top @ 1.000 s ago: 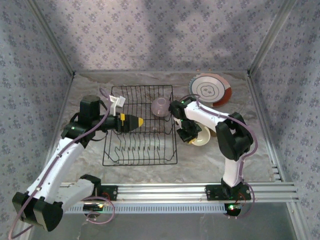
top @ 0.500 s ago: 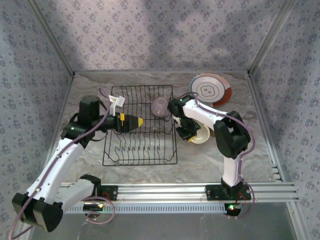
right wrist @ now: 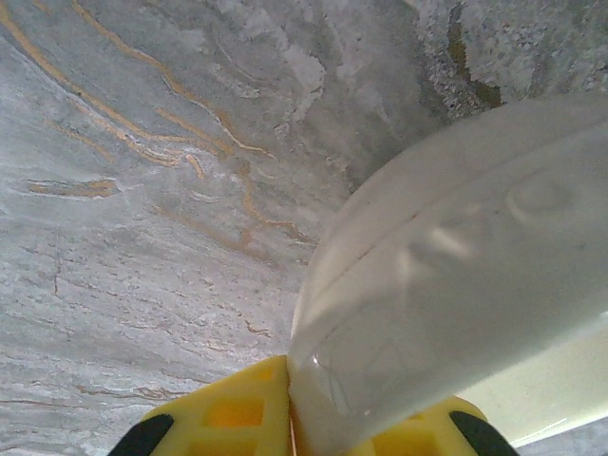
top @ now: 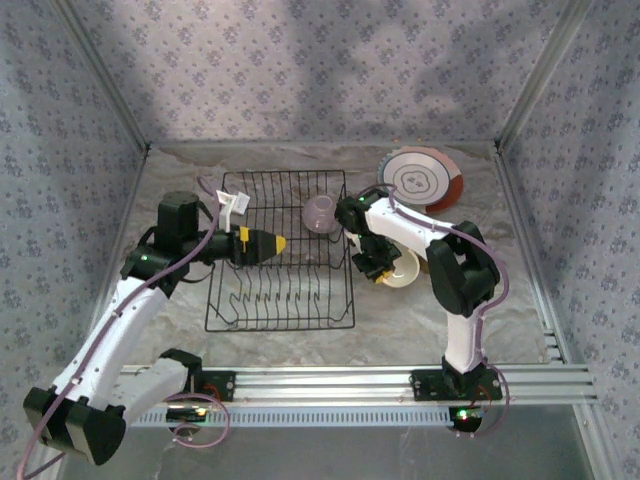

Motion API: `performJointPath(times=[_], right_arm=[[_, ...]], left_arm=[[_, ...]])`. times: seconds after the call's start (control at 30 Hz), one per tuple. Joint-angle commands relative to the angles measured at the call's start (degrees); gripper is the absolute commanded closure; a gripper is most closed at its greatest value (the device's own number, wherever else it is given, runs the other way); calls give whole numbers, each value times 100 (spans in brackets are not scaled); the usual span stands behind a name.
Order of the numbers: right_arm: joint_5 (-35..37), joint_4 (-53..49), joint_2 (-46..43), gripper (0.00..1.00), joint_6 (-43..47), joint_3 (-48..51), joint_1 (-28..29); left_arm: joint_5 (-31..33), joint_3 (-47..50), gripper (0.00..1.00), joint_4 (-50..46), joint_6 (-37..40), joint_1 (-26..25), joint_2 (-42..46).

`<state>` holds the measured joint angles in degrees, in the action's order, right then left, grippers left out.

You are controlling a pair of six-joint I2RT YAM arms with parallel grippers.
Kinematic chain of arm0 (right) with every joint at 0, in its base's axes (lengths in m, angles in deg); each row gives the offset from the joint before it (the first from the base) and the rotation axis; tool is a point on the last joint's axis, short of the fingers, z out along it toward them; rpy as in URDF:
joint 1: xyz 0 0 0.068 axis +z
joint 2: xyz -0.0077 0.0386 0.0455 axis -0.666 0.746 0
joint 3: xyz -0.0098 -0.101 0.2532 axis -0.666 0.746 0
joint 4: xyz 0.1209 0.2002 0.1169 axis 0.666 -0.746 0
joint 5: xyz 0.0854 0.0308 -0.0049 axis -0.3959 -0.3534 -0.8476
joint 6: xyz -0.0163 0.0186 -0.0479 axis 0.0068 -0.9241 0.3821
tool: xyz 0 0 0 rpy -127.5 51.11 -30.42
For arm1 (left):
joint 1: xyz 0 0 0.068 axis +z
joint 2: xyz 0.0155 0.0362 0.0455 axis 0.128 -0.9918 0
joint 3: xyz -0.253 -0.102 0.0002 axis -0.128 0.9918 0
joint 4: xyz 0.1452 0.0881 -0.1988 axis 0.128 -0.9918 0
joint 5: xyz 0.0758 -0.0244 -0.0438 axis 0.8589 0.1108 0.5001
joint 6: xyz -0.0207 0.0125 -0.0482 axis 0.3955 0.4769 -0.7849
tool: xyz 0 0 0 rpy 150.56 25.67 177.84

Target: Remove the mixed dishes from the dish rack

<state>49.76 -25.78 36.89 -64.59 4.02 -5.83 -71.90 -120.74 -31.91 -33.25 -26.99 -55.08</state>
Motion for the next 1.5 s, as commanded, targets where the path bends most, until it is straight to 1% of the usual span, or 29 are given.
performJointPath(times=[0.0,0.7,1.07,1.2,1.47], right_arm=[[50,-177,229,86,93,66,-26],[-148,176,176,85,67,396,-397],[-237,281,23,74,45,316,-419],[-210,262,-73,72,41,200,-424],[-310,343,-730,67,-47,76,-503]], left_arm=[[-28,7,1,73,94,-40,97],[-2,16,1,86,85,-40,51],[9,16,1,75,85,-40,35],[29,16,1,60,94,-40,20],[137,-2,1,33,59,-51,-13]])
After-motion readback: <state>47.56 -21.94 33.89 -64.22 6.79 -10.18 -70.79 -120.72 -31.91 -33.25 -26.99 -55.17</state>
